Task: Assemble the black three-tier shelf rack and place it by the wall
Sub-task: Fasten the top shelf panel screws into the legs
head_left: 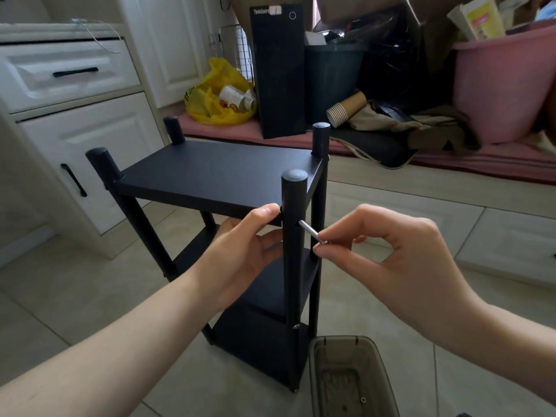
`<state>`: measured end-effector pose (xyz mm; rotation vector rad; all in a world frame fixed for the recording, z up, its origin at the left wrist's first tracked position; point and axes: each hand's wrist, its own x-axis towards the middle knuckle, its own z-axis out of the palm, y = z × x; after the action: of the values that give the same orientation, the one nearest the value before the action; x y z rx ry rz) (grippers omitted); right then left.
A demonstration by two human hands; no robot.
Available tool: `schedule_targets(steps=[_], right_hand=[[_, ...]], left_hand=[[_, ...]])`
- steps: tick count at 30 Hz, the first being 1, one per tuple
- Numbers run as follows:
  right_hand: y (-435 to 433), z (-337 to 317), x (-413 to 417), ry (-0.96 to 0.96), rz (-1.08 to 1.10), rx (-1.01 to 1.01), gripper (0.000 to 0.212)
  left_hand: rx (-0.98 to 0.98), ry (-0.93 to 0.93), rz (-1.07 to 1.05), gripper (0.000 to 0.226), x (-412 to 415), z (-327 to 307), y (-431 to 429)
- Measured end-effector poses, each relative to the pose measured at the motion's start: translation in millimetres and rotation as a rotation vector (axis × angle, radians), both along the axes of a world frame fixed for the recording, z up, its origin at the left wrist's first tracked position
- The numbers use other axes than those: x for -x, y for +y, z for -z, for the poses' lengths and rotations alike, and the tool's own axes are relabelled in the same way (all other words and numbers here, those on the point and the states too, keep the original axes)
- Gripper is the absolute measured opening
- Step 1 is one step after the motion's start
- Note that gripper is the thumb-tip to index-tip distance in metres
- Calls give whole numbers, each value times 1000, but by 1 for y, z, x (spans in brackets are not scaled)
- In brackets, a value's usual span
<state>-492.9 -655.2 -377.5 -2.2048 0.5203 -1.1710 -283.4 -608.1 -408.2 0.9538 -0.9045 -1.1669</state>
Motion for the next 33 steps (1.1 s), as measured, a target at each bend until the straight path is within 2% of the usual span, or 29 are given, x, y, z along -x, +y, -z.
schedule_targets(steps=[3,33], right_hand=[[1,-1,-2,9,-5,1,12],[9,-4,-7,26,21,-59,9]], left_hand=[[3,-26,-5,44,1,1,-1],[-6,-20,23,35,2,3,-2]])
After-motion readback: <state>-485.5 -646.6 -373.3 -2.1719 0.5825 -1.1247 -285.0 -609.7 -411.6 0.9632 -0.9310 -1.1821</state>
